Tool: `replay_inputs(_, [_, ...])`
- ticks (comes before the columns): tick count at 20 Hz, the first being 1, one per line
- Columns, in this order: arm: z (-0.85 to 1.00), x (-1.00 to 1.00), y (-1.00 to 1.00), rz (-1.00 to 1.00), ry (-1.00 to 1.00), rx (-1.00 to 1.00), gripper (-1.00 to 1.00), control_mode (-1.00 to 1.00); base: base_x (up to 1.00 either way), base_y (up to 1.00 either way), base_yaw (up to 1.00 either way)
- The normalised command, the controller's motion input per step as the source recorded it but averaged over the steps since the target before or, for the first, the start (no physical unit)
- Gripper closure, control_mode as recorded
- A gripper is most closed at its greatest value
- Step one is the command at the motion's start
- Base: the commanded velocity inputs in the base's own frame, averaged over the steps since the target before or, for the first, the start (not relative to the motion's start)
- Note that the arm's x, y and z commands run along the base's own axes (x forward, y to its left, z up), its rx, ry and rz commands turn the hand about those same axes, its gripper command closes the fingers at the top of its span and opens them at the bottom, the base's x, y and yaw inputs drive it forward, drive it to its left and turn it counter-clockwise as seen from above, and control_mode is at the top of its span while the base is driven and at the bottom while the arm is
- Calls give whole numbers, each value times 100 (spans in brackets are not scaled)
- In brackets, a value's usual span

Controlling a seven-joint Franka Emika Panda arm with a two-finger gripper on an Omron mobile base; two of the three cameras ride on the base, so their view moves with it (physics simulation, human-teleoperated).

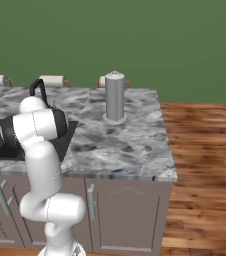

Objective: Open the cabinet, pick the kettle from the cabinet, and place it in the sink.

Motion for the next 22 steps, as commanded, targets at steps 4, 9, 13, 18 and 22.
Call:
replay_inputs(4, [-19, 22, 0, 0, 0, 0, 100, -100, 0, 0, 0])
replay_inputs(9, [-18, 20, 0, 0, 0, -1, 100, -100, 0, 0, 0])
replay_inputs(13, [-15, 23, 0, 0, 0, -1, 100, -100, 0, 0, 0])
replay_inputs(18, [-19, 22, 2, 0, 0, -2, 100, -100, 0, 0, 0])
replay_inputs(22, [-22, 24, 8, 0, 0, -3, 100, -100, 0, 0, 0])
